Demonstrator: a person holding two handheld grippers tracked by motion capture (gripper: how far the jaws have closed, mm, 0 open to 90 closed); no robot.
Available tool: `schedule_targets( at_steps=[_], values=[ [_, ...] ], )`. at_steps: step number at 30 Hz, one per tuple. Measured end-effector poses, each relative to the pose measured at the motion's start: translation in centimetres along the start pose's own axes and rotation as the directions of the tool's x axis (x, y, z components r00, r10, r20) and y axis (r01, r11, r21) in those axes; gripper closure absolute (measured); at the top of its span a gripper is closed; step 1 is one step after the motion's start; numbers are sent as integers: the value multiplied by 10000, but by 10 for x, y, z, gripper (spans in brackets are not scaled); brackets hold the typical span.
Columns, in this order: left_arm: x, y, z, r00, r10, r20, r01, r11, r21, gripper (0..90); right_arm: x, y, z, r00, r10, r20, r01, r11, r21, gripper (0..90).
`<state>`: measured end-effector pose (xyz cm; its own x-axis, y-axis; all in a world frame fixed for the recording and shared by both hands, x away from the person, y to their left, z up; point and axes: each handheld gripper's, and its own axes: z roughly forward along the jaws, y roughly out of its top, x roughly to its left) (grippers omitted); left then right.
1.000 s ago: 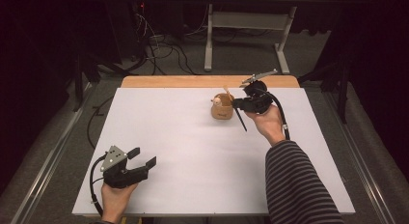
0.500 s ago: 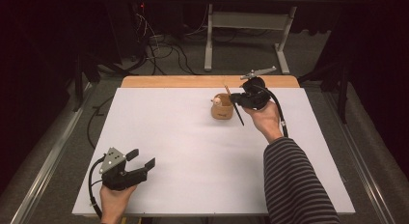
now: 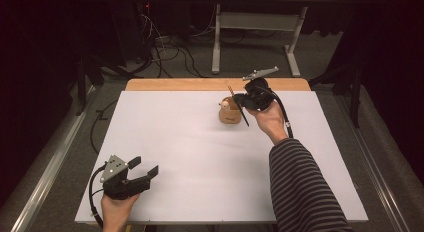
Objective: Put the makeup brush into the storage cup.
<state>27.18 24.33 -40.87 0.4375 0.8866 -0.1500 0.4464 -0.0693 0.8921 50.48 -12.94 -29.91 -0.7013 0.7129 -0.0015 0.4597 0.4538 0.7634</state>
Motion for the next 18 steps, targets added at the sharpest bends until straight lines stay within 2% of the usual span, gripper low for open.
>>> schedule_targets(
  at_steps=[18],
  values=[
    [4, -3, -4, 9997, -163, -180, 164, 9998, 58, 284, -12, 17, 7, 9993, 327, -161, -339, 9964, -771, 856]
  ],
)
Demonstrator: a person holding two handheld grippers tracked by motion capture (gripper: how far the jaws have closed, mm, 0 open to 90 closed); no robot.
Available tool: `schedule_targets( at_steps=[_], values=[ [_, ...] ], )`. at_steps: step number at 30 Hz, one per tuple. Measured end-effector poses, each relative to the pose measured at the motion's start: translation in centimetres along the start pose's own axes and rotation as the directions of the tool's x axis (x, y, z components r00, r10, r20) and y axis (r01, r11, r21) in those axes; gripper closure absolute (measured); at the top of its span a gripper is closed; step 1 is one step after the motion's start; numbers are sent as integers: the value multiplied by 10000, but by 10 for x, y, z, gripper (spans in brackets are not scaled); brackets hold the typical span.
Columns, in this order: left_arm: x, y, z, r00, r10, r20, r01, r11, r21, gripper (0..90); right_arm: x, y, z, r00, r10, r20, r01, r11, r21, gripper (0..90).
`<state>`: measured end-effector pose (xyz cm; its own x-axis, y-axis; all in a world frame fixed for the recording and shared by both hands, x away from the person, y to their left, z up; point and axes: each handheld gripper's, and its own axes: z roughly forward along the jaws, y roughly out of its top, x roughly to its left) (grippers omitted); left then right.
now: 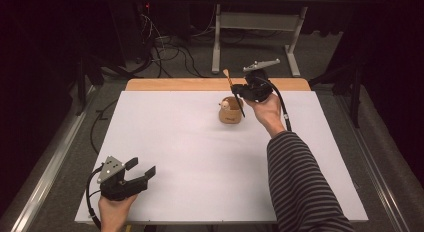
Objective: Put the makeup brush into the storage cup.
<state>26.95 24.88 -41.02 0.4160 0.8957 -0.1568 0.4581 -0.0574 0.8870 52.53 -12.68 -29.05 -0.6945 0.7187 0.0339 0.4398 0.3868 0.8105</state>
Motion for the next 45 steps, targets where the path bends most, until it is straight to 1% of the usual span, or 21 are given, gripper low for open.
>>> schedule_targets(
  at_steps=[1, 4, 5, 10, 13, 14, 16, 17, 18, 20, 21, 28, 29, 36, 37, 39, 41, 45],
  values=[
    [0, -1, -1, 10000, -13, -33, 13, 10000, -14, 284, -2, 2, 2, 9999, 121, 4, -120, 9999, -62, 856],
    [0, -1, -2, 10000, -28, -46, 28, 10000, -34, 284, -3, 5, 3, 9997, 235, -10, -236, 9996, -143, 856],
    [0, -1, -3, 10000, -30, -65, 30, 10000, -51, 284, -4, 6, 4, 9998, 204, -18, -204, 9994, -282, 856],
    [0, -2, -5, 9999, -63, -87, 62, 10000, -75, 284, -4, 12, 5, 9999, 121, 71, -117, 9986, -520, 856],
    [0, -2, -5, 9999, -45, -95, 44, 10000, -73, 284, -5, 16, 6, 9998, 153, 99, -146, 9979, -627, 856],
    [0, -2, -5, 9999, -55, -93, 55, 10000, -64, 284, -5, 18, 7, 9998, 115, 160, -103, 9969, -776, 856],
    [0, -2, -5, 9999, -58, -99, 58, 10000, -62, 284, -6, 19, 8, 9998, 97, 161, -83, 9964, -847, 856],
    [0, -2, -6, 9999, -61, -98, 60, 10000, -63, 284, -6, 20, 9, 9997, 169, 175, -153, 9959, -887, 856],
    [0, -2, -6, 9999, -72, -103, 71, 9999, -71, 284, -7, 21, 10, 9997, 92, 234, -72, 9964, -842, 856],
    [1, -2, -5, 9999, -86, -100, 85, 9999, -57, 284, -7, 21, 13, 9996, 84, 283, -60, 9965, -839, 856],
    [1, -2, -5, 9999, -86, -100, 85, 9999, -57, 284, -7, 21, 14, 9996, 83, 263, -59, 9960, -897, 856],
    [0, -2, -6, 9999, -97, -87, 96, 9999, -67, 284, -6, 18, 24, 9996, -39, 297, 65, 9963, -857, 856],
    [0, -2, -6, 9999, -84, -89, 83, 9999, -70, 284, -5, 17, 27, 9991, -98, 403, 131, 9964, -842, 856],
    [0, -2, -6, 9999, -134, -85, 133, 9999, -96, 284, -5, 14, 36, 9988, -135, 468, 171, 9969, -766, 855],
    [0, -2, -7, 9999, -148, -82, 147, 9998, -120, 284, -5, 14, 38, 9984, -230, 520, 268, 9969, -734, 855],
    [-1, -3, -7, 9999, -137, -84, 136, 9998, -123, 284, -5, 13, 39, 9982, -270, 534, 309, 9969, -721, 855],
    [0, -3, -8, 9999, -122, -84, 121, 9999, -107, 284, -6, 10, 43, 9984, -202, 527, 235, 9978, -618, 855],
    [0, -3, -8, 9999, -115, -84, 115, 9999, -109, 284, -8, 7, 46, 9985, -123, 528, 156, 9979, -630, 854]
  ],
)
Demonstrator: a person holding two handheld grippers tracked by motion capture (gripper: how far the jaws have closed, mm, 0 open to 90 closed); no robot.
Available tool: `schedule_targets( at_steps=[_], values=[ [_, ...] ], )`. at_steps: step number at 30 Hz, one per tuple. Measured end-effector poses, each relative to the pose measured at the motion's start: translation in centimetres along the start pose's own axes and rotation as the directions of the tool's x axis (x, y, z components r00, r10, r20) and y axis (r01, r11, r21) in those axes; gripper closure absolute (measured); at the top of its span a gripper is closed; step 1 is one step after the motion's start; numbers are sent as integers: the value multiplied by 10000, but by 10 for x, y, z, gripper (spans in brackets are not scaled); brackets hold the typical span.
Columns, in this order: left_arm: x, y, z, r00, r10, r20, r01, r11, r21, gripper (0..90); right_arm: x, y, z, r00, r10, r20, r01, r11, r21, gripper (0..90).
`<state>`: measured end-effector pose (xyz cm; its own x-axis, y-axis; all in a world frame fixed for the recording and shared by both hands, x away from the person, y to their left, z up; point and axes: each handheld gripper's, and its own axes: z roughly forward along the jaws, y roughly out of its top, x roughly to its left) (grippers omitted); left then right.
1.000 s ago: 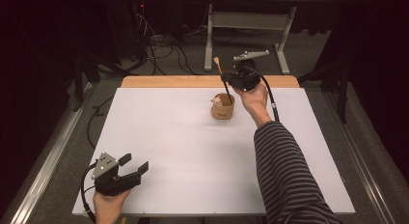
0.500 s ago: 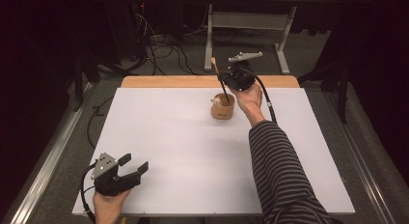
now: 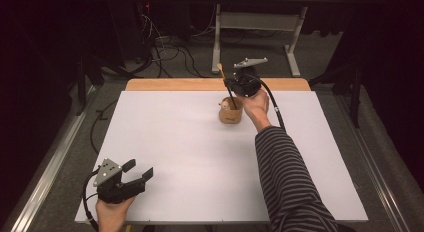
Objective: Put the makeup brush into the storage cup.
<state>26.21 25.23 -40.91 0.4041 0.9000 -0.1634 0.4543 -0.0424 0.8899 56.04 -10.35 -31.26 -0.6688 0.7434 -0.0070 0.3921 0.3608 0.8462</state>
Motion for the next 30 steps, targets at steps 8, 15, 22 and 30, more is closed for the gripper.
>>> schedule_targets(
  at_steps=[8, 15, 22, 30],
  values=[
    [0, 0, -1, 10000, 13, 4, -13, 10000, -10, 283, -2, -2, 0, 10000, 15, -30, -14, 9999, 119, 849],
    [0, 0, -1, 10000, -9, 4, 9, 10000, -40, 283, -4, -6, -2, 10000, 97, 2, -97, 9997, 206, 847],
    [0, 0, -1, 10000, 42, -13, -42, 10000, -23, 283, -5, -9, -6, 9999, 163, 25, -163, 9994, 290, 846],
    [0, 0, -1, 10000, 37, -10, -37, 10000, -29, 283, -4, -10, -9, 9999, 136, -2, -135, 9986, 505, 846]
  ],
)
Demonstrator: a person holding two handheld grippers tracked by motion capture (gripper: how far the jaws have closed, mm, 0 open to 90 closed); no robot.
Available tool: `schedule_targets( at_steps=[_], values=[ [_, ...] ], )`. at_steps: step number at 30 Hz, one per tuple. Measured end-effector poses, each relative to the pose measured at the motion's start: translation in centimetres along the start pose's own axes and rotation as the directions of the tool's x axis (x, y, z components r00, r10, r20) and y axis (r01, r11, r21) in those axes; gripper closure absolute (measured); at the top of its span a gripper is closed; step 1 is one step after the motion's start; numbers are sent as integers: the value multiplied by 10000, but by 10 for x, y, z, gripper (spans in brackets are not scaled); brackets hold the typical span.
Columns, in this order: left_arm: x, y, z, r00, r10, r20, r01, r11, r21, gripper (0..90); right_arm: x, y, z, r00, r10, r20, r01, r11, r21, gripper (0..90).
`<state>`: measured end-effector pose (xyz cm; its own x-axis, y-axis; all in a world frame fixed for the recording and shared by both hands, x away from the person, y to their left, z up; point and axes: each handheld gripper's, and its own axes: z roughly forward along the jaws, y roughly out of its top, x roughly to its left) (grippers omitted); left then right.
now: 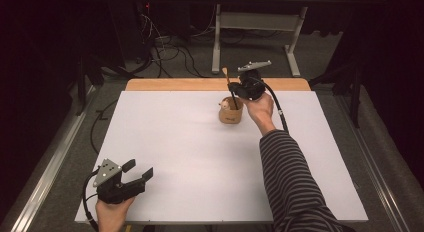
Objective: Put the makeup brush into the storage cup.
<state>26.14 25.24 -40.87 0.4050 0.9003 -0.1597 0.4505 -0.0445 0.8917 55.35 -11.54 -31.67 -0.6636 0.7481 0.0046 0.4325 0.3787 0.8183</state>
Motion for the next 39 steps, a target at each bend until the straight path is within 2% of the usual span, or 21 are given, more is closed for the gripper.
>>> schedule_targets(
  at_steps=[8, 14, 22, 23, 24, 25, 30, 37, 39],
  values=[
    [0, 0, 0, 10000, 6, 2, -6, 10000, -13, 283, 1, -1, 1, 10000, 40, -48, -39, 9999, 150, 847],
    [-1, 0, 0, 10000, 11, 18, -11, 10000, -16, 283, 5, -1, 2, 9998, -170, -83, 172, 9995, 246, 846],
    [-1, 0, 0, 10000, -25, 59, 25, 10000, -25, 284, 7, -1, 3, 9998, -184, -15, 184, 9987, 465, 843],
    [-1, 0, 0, 10000, -18, 63, 18, 10000, -22, 284, 6, -1, 3, 9998, -199, 8, 198, 9986, 485, 834],
    [-1, 0, 1, 10000, 0, 65, 0, 10000, 1, 284, 5, -1, 4, 10000, -18, -92, 22, 9989, 467, 732],
    [-1, 0, 1, 10000, 0, 65, 0, 10000, 1, 283, 4, -1, 4, 10000, 93, -16, -92, 9985, 540, 684],
    [-1, 1, 1, 10000, 34, 56, -35, 10000, 3, 283, 3, -2, 1, 9999, 116, 86, -121, 9979, 638, 645],
    [-3, 1, 2, 9999, 99, 93, -99, 10000, 6, 283, 6, 0, -7, 9998, 165, 61, -167, 9990, 408, 589],
    [-3, 1, 2, 9999, 62, 107, -62, 10000, 3, 283, 8, 0, -10, 9997, 219, -109, -217, 9995, 250, 562]
  ],
)
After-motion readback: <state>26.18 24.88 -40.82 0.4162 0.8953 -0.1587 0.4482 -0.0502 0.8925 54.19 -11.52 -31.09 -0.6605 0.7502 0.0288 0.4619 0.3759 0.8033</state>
